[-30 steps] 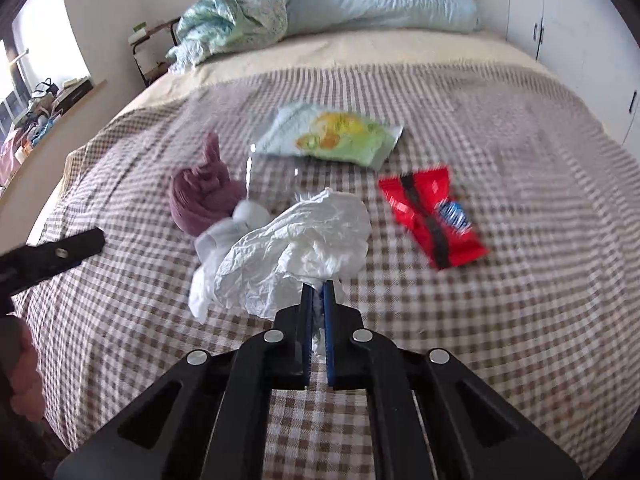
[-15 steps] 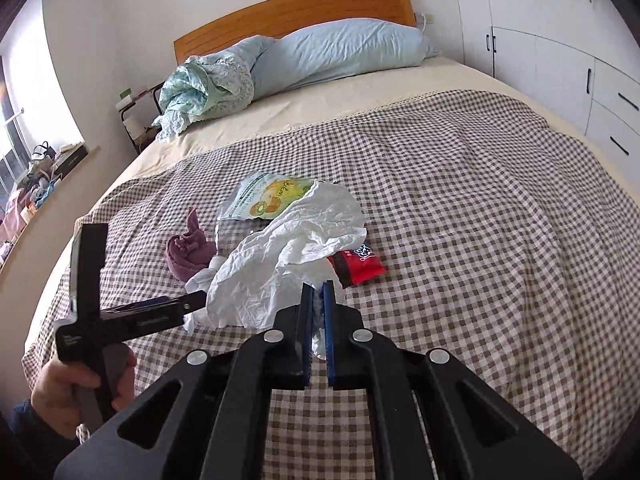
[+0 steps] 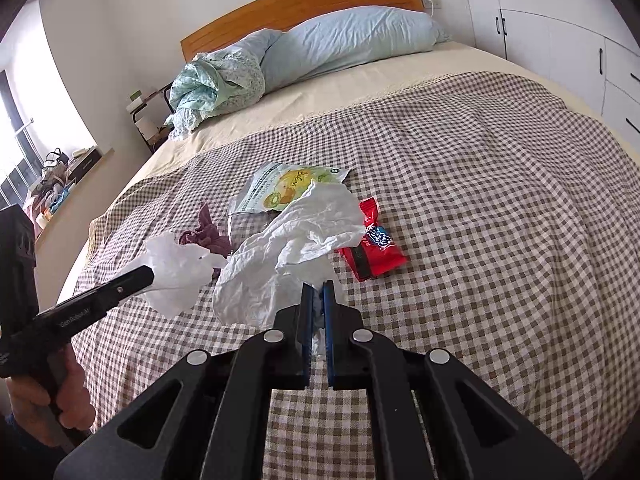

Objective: Collect trash
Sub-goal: 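Grasp the white plastic sheet with right tool while left tool grasps white tissue, then carry the white plastic sheet and tissue with both tools to the bin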

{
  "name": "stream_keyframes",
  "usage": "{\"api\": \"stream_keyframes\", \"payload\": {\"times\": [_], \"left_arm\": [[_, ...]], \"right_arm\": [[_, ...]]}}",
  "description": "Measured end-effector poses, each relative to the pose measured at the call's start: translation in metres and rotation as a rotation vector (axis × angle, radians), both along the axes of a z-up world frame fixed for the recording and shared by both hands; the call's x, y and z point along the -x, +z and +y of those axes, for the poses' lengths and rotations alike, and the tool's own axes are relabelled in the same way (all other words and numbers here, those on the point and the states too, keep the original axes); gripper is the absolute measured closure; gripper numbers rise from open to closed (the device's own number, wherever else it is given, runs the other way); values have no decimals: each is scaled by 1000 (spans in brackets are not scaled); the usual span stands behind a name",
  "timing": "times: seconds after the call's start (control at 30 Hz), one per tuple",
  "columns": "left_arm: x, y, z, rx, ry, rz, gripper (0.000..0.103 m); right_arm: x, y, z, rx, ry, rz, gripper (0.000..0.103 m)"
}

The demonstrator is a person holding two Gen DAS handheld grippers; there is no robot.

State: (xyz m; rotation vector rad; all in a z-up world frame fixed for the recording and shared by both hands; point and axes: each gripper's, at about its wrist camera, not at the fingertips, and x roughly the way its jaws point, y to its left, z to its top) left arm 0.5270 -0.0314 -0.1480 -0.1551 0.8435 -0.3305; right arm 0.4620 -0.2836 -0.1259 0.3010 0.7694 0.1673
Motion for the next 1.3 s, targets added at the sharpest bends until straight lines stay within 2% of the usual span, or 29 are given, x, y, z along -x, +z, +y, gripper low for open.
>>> {"api": "stream_keyframes", "payload": {"times": [0.07,0.2,0.4,0.57,0.77,0.83,1.0,1.13,1.3], "left_arm": [[8,6,-1,-8,-2,-16,103],[27,16,-4,-9,6,-32,103],[68,45,-6,-55,40,-111,103],[107,58,-22,-60,1,-130,103],[156,45,-99,-69,-177,-85,103],[173,42,-132,-105,-242,-92,103],[215,34,-212,-122,-433,-64,103],[242,11,-265,-165,-549,-3,103],[273,-24,-322,-243,-676,76,103]], "right_arm": [[1,6,-2,-68,16,-11,98],[14,23,0,-73,2,-37,98],[51,28,-11,40,-3,-38,98],[98,32,-54,132,-47,-34,98],[167,35,-118,271,-96,-24,98],[194,33,-140,291,-111,-18,98],[258,22,-185,323,-154,5,98],[306,-5,-213,327,-175,55,98],[347,-70,-237,255,-205,172,98]]}}
